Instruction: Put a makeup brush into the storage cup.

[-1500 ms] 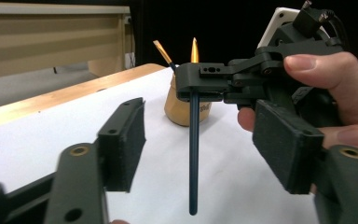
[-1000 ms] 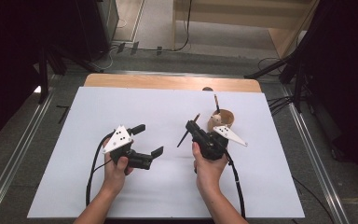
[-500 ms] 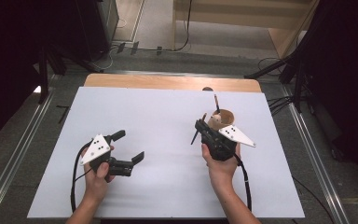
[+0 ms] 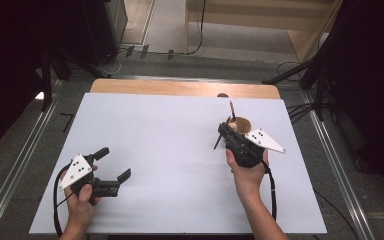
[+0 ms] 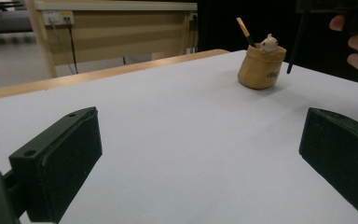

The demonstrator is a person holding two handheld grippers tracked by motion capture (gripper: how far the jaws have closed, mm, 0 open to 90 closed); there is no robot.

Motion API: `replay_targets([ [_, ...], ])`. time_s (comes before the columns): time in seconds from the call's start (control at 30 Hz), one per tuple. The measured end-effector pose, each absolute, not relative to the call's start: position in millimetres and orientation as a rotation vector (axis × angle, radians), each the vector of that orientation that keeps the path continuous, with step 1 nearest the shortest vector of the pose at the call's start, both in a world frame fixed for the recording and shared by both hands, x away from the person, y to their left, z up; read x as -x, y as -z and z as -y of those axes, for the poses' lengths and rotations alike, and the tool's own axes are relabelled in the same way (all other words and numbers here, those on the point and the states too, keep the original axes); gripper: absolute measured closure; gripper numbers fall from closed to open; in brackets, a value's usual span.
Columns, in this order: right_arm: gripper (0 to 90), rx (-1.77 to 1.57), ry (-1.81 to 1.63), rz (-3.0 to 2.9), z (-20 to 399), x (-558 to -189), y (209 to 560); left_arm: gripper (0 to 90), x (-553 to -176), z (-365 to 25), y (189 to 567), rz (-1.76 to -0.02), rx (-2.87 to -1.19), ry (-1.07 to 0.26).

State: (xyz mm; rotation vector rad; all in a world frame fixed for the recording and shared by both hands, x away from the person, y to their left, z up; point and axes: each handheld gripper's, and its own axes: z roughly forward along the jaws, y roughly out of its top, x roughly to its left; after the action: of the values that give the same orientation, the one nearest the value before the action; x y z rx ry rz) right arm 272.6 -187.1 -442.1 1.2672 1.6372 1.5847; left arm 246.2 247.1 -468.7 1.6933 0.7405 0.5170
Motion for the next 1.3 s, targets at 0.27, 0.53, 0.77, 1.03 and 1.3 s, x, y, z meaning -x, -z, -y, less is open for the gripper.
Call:
replay_targets([
  [0.27,84.4,-1.234,-1.595,-1.667,194.2,-276.5,439.1,0.0,-241.4,-261.2,473.4,-0.762,-1.682,-0.520],
  [0.53,84.4,-1.221,-1.590,-1.654,199.7,-276.3,435.9,0.0,-240.1,-261.6,473.6,-0.759,-1.679,-0.522],
  [0.77,84.3,-1.236,-1.599,-1.629,209.4,-276.6,433.1,0.0,-238.6,-260.4,474.8,-0.756,-1.684,-0.525],
  [1.03,84.4,-1.217,-1.603,-1.600,221.5,-277.9,426.5,0.0,-239.0,-260.4,474.8,-0.748,-1.681,-0.524],
  [1.3,84.3,-1.214,-1.587,-1.575,232.5,-281.2,420.8,0.0,-239.1,-262.5,474.7,-0.748,-1.678,-0.530],
])
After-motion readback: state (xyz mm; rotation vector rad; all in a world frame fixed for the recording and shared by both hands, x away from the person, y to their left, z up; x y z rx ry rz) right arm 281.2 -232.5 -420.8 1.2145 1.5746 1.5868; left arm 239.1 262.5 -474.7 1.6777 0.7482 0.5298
